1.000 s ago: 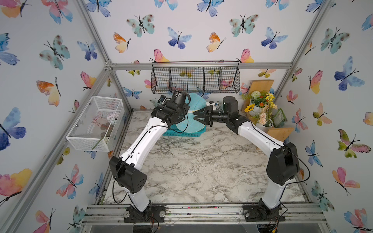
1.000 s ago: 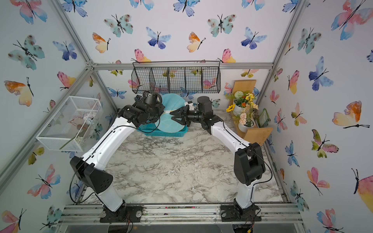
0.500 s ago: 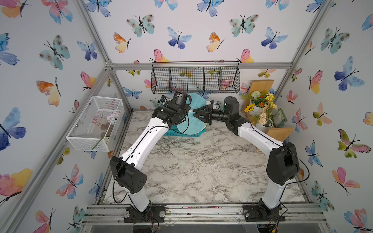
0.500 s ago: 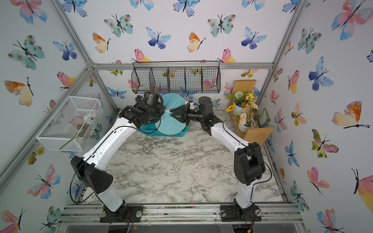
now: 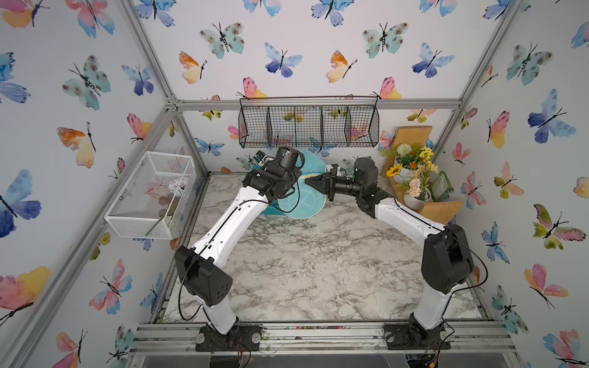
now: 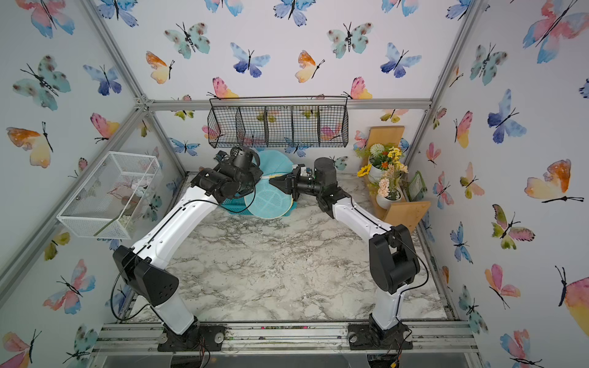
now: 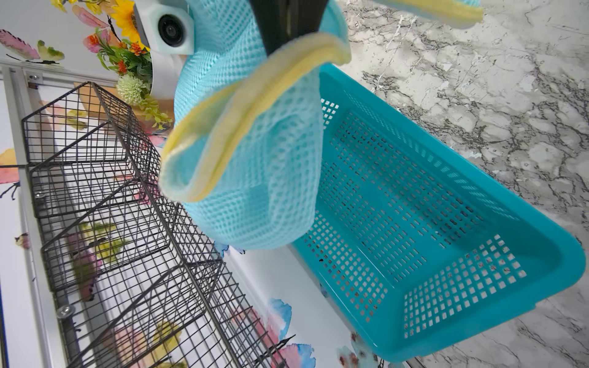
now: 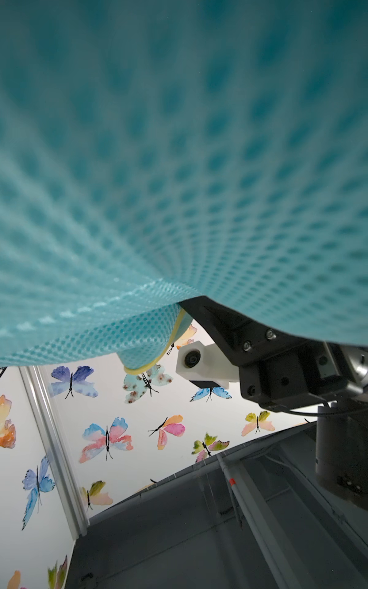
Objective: Turn the laundry bag inside out
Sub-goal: Turn over the laundry bag, then zip the zipper on the laundry bag.
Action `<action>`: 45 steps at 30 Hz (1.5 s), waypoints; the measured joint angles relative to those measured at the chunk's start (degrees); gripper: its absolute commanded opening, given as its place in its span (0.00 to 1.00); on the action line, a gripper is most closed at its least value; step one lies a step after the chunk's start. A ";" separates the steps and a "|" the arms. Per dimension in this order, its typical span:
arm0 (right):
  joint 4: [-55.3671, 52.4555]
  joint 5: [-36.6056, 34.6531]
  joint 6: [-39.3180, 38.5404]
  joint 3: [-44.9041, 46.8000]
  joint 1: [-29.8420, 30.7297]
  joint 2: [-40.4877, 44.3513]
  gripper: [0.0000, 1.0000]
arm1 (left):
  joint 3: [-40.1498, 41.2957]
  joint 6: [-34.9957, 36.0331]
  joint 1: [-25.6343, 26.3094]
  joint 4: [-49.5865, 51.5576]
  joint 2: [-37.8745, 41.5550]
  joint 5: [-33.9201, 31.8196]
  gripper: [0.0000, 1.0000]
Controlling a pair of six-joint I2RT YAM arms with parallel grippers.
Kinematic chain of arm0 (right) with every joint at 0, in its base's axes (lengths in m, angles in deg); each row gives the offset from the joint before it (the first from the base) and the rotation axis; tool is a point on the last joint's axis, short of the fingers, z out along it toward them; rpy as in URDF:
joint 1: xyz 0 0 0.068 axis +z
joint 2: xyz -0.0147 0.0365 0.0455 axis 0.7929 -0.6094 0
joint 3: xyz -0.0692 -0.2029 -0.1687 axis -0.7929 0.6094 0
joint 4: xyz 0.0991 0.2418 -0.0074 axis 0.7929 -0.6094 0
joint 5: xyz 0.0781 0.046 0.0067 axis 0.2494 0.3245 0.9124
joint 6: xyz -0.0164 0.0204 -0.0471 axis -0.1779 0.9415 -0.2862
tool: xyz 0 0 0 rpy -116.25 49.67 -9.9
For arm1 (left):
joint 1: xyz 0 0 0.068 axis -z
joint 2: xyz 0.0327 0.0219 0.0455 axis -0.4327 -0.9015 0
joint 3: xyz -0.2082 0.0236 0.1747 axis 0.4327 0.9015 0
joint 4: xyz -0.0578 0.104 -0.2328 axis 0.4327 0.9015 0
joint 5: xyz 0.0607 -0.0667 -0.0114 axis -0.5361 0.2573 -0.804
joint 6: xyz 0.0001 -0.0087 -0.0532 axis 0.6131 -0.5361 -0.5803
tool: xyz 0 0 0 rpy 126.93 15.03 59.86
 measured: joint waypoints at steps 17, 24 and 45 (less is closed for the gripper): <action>-14.34 4.09 -16.59 -3.26 -2.16 0.57 0.02 | 20.39 13.16 -6.43 -15.61 19.71 13.22 0.95; -20.68 10.47 -23.67 -6.95 -4.22 0.35 0.02 | 21.62 25.24 -10.64 -20.83 22.23 32.13 0.89; -24.30 20.81 -30.34 -9.14 -4.90 0.35 0.02 | 32.22 63.91 -3.63 -22.14 22.58 40.92 0.96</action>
